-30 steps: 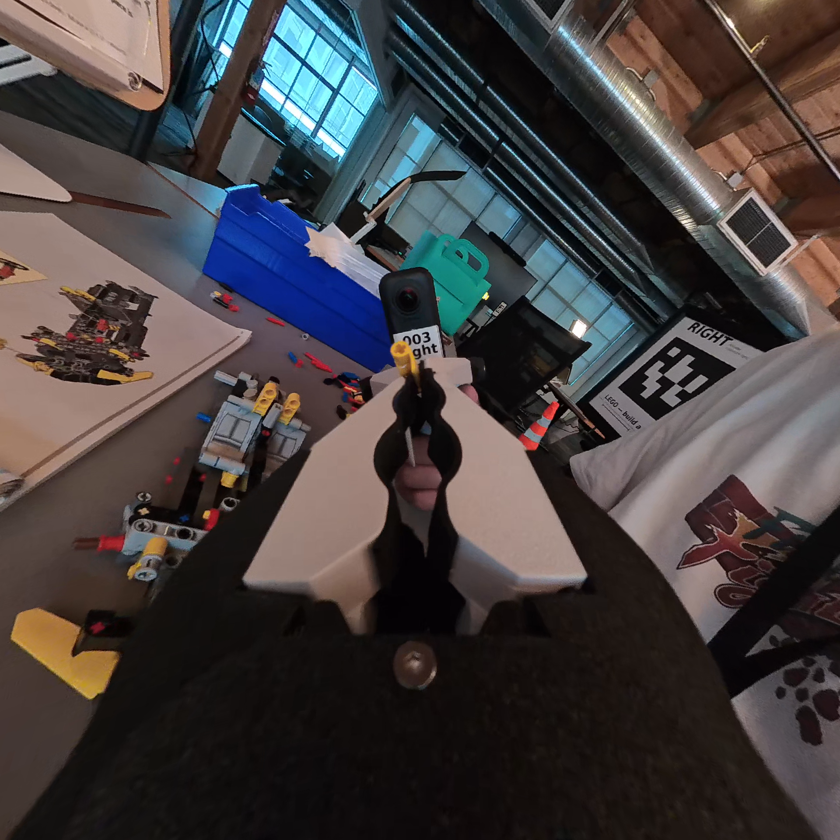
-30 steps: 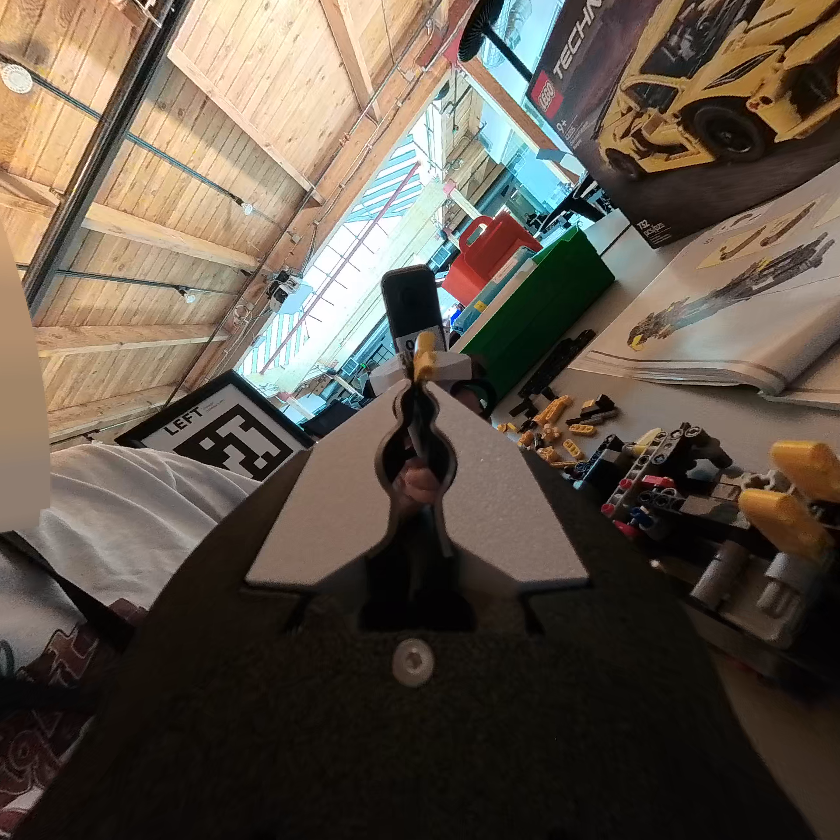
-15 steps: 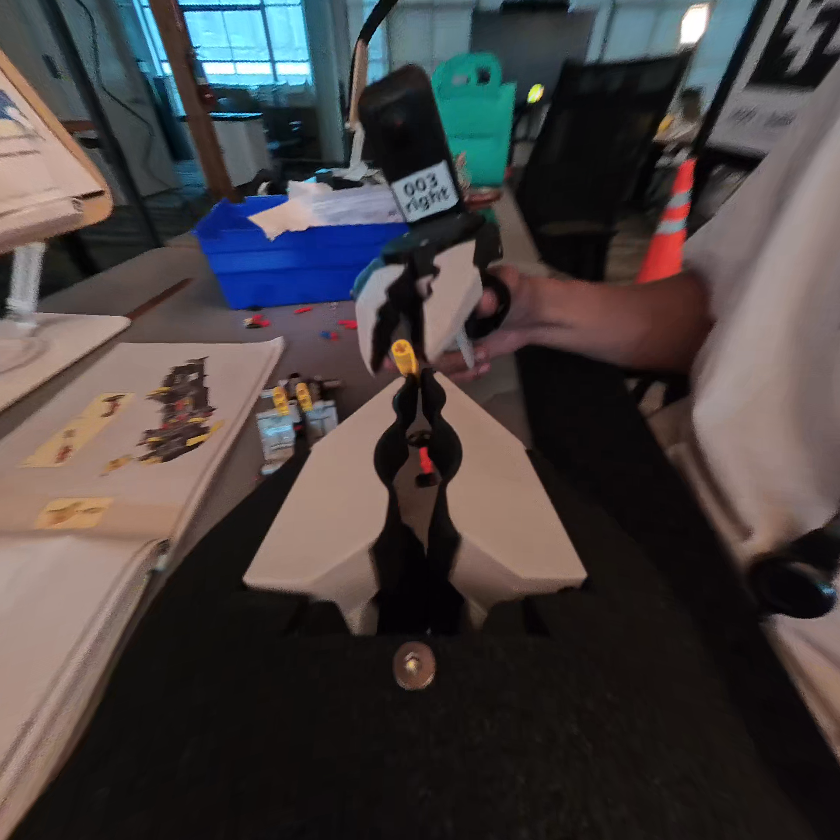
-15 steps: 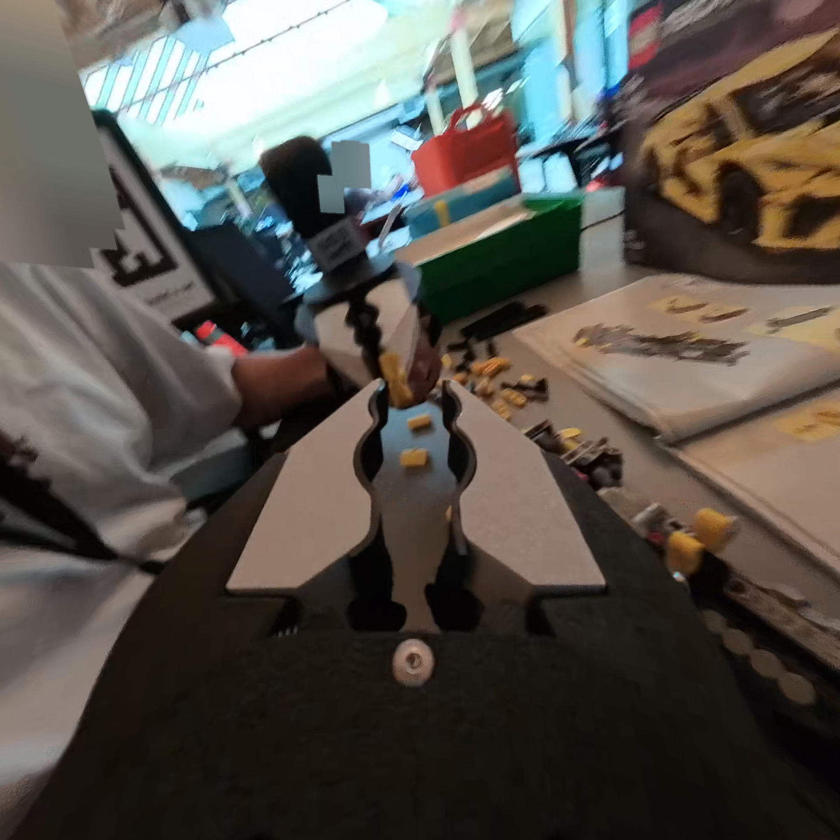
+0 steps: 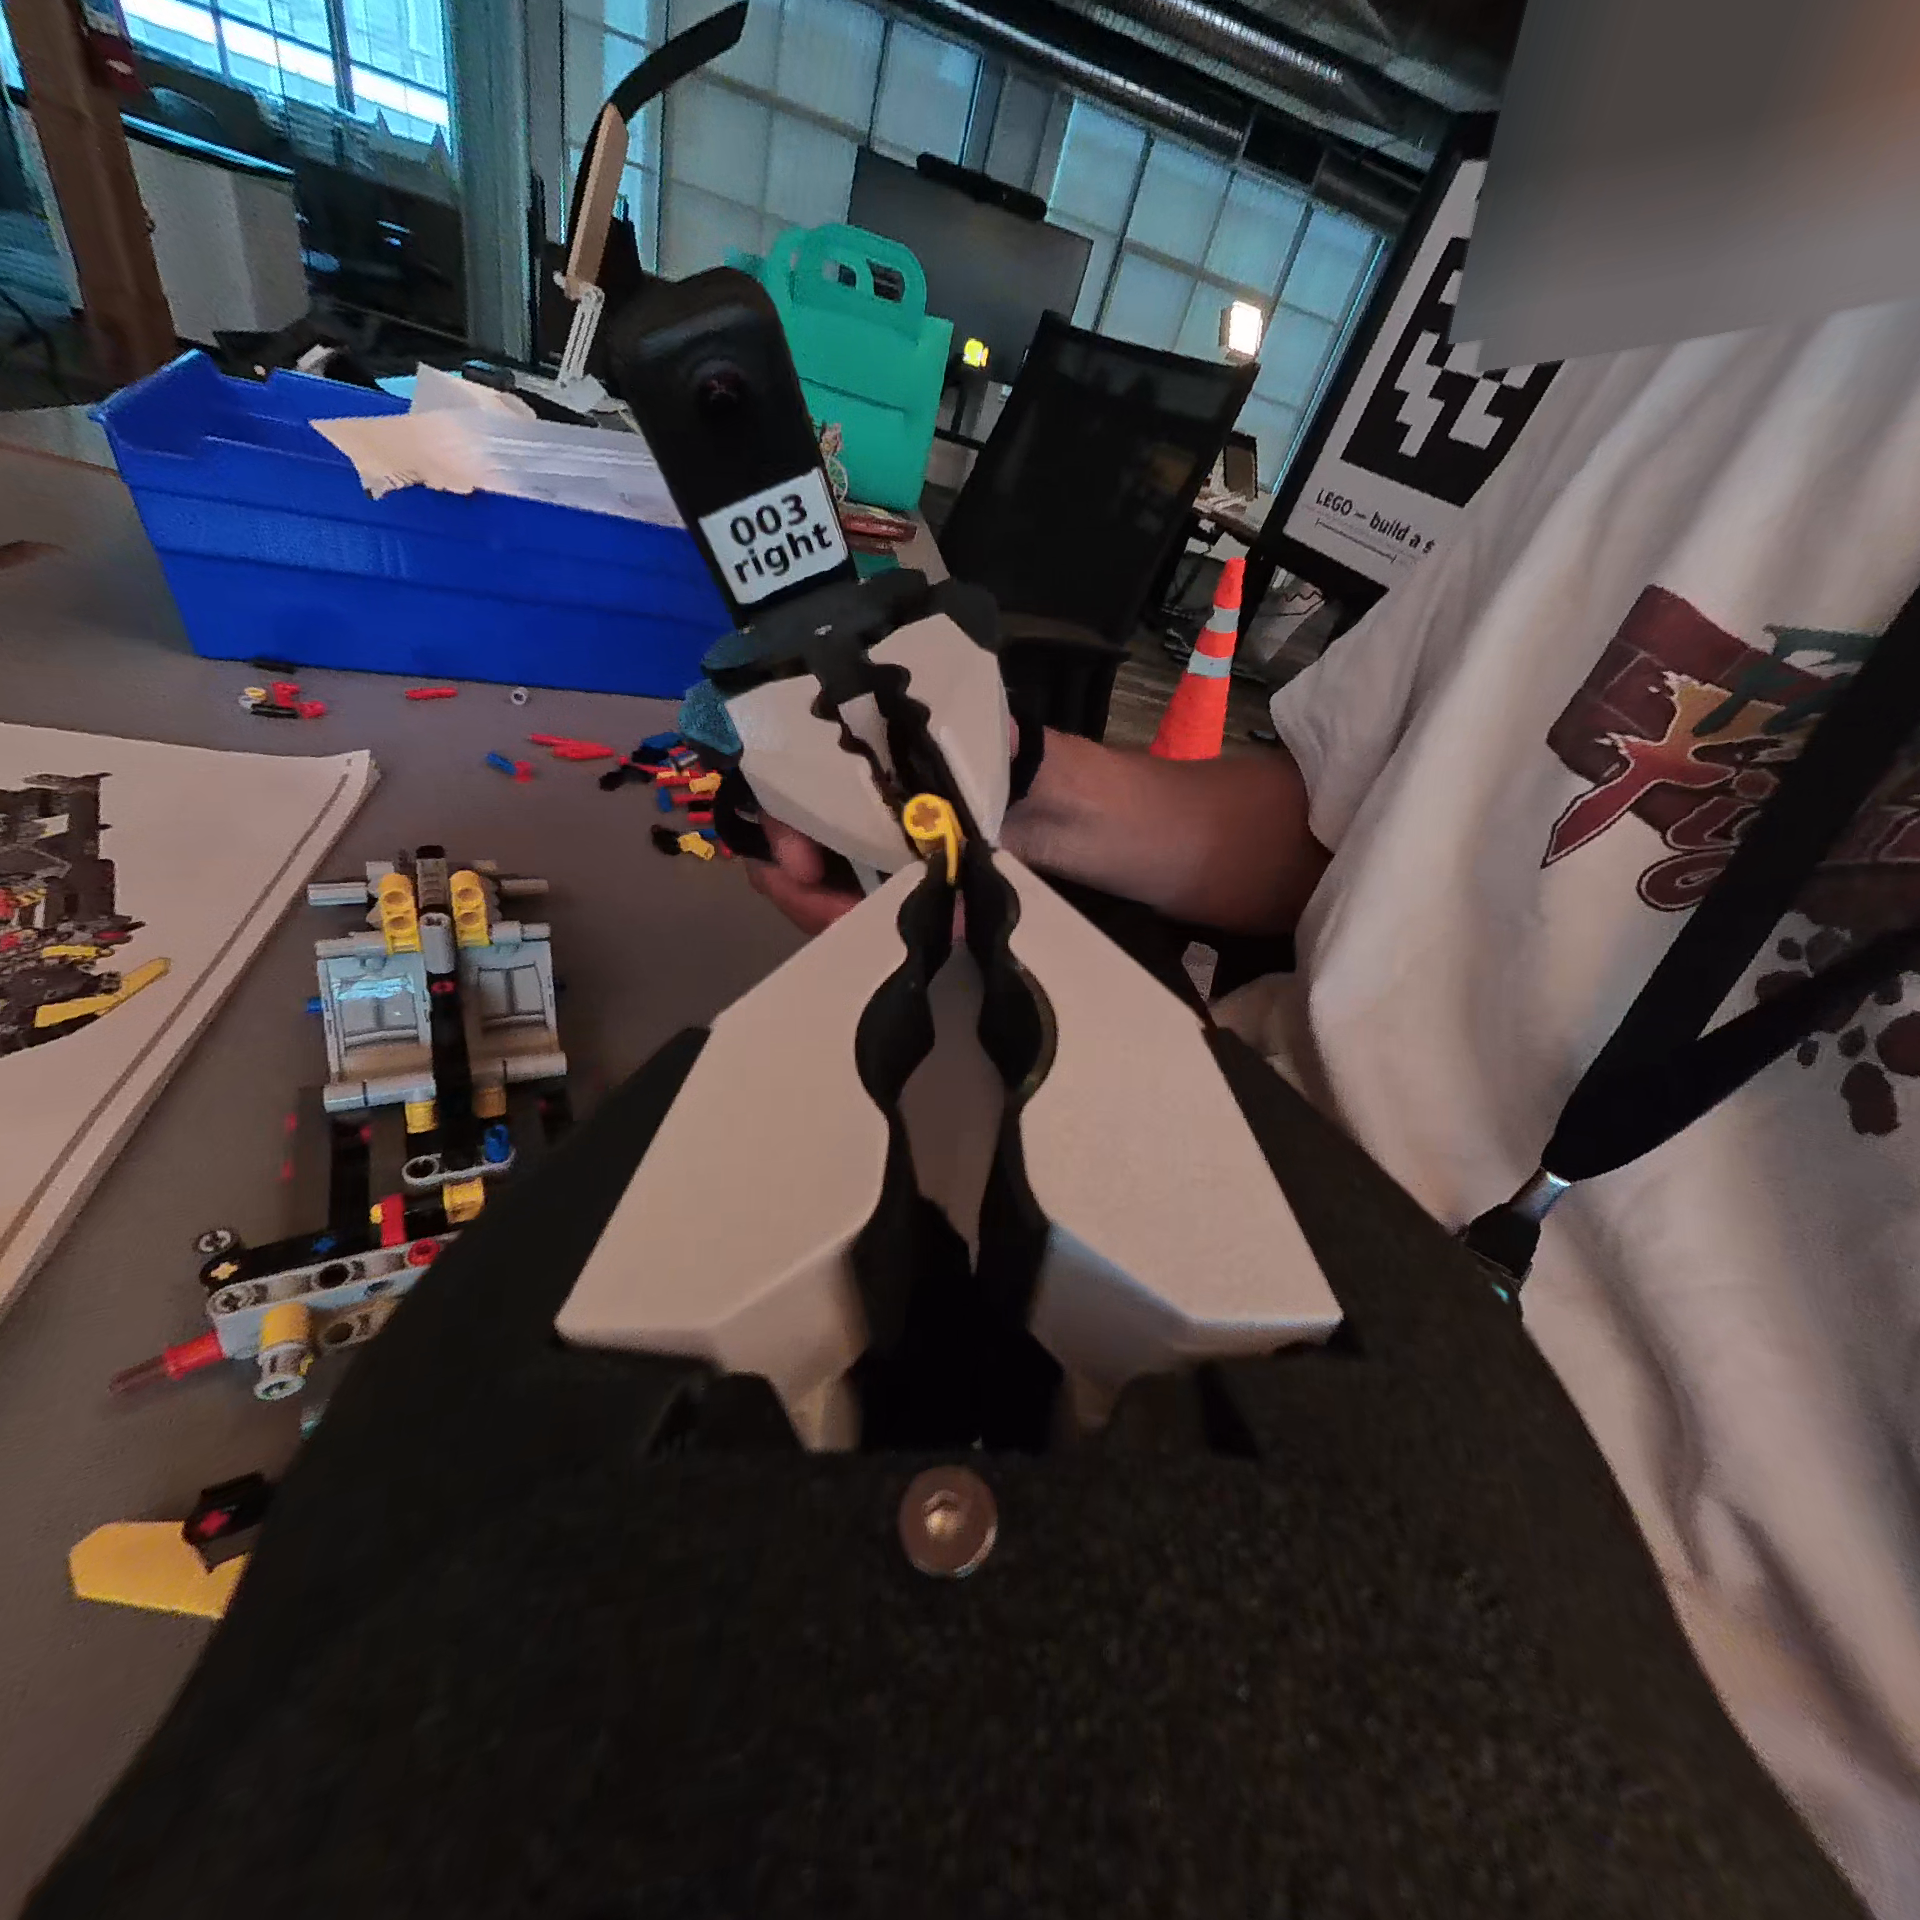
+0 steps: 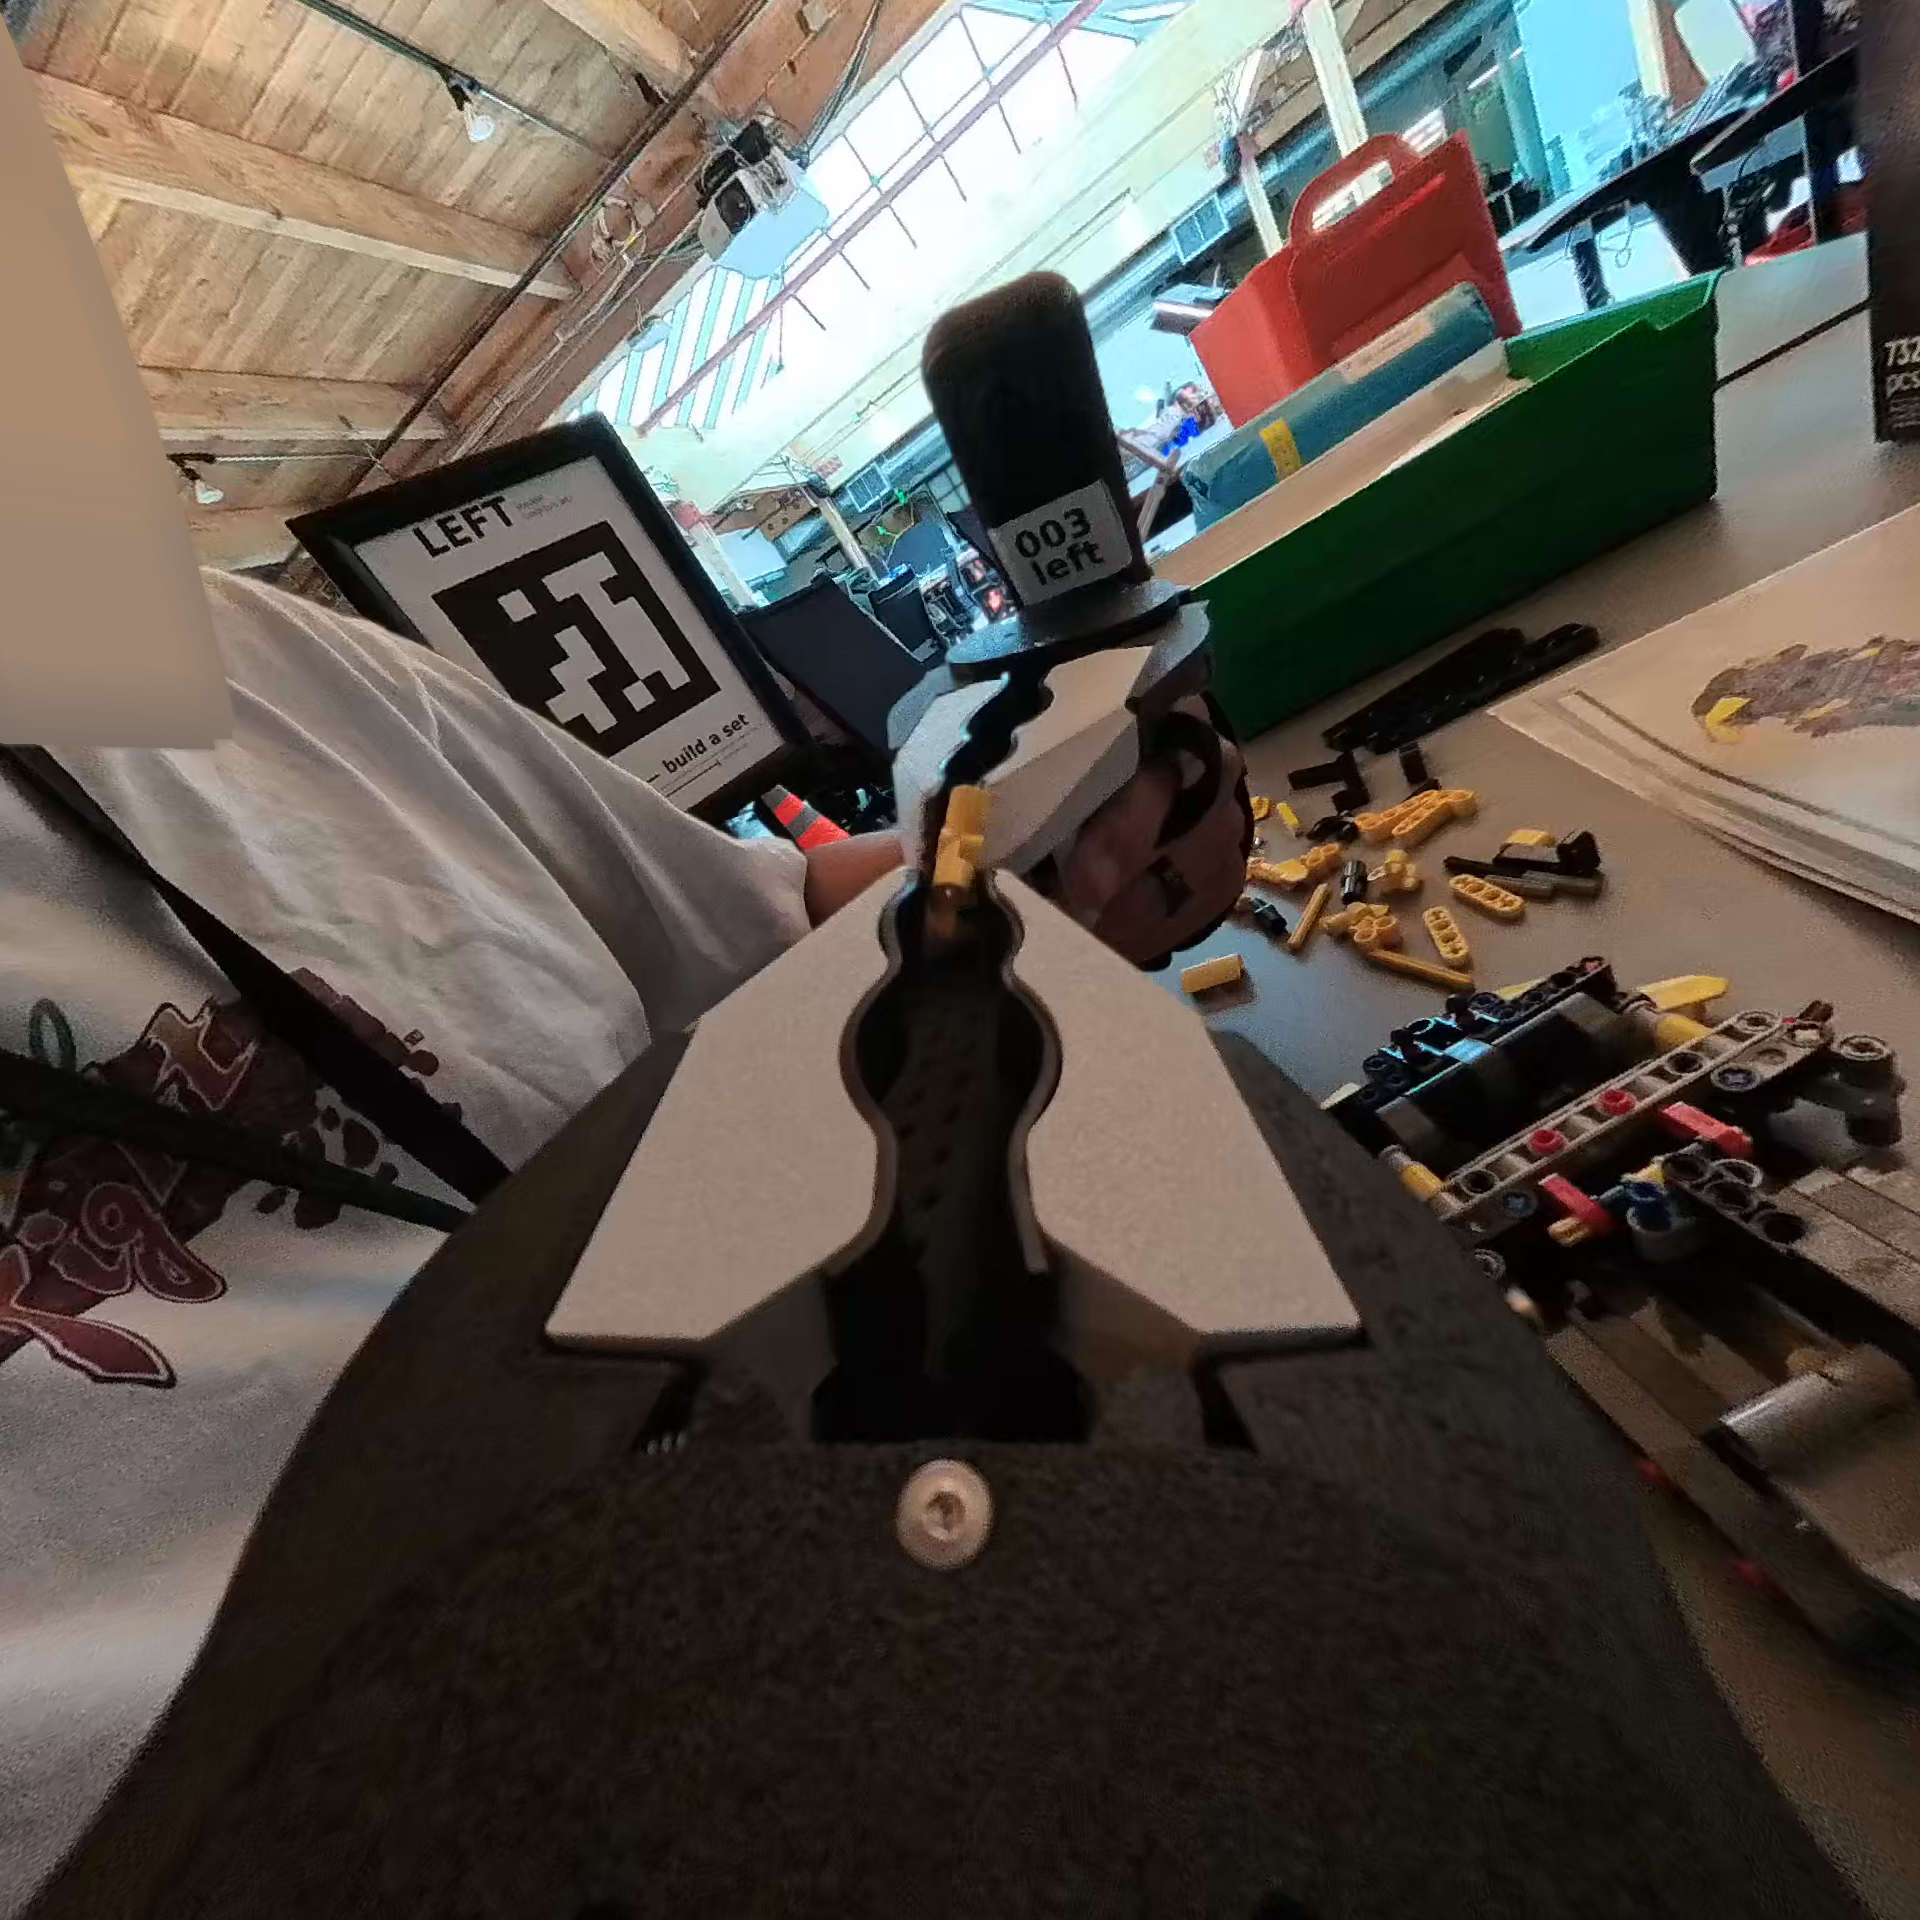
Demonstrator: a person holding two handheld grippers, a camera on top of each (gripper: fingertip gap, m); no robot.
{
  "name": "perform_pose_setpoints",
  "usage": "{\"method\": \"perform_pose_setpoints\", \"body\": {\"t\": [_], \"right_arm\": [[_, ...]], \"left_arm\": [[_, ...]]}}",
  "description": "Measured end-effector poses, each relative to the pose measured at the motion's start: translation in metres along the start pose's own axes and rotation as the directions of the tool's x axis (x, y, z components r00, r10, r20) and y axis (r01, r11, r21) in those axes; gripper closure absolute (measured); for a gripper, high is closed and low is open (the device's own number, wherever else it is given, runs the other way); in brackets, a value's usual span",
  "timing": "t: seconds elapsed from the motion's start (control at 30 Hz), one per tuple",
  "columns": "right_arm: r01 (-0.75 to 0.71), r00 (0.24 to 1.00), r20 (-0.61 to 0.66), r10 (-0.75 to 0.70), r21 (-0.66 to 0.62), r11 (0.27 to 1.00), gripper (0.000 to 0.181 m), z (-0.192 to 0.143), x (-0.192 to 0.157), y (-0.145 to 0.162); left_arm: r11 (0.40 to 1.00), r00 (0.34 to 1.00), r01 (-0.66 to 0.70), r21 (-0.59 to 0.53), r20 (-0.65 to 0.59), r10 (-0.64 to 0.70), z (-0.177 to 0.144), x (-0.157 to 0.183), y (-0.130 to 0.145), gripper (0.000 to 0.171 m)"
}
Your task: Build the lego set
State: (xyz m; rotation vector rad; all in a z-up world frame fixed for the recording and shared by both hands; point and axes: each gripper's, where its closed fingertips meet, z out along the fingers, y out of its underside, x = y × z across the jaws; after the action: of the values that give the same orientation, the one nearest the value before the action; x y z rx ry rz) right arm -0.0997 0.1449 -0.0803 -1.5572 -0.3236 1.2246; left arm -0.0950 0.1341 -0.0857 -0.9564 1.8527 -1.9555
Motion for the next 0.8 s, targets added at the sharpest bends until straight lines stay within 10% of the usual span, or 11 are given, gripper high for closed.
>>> {"method": "perform_pose_setpoints", "body": {"t": [0.17, 0.33, 0.8], "right_arm": [[-0.074, 0.99, -0.12, 0.08, 0.051, 0.996, 0.175, -0.006, 0.024, -0.005], [-0.119, 0.923, -0.343, 0.175, 0.177, 0.977, 0.175, -0.023, 0.065, -0.013], [-0.005, 0.899, -0.434, 0.06, 0.126, 0.992, 0.176, -0.02, 0.071, -0.01]], "left_arm": [[0.995, 0.972, -0.079, -0.056, 0.215, 0.09, -0.003, -0.03, 0.004, 0.168], [0.876, 0.626, -0.293, -0.383, 0.616, 0.479, -0.014, -0.088, 0.013, 0.131], [0.678, 0.3, -0.394, -0.621, 0.611, 0.733, -0.006, -0.093, 0.01, 0.147]]}}
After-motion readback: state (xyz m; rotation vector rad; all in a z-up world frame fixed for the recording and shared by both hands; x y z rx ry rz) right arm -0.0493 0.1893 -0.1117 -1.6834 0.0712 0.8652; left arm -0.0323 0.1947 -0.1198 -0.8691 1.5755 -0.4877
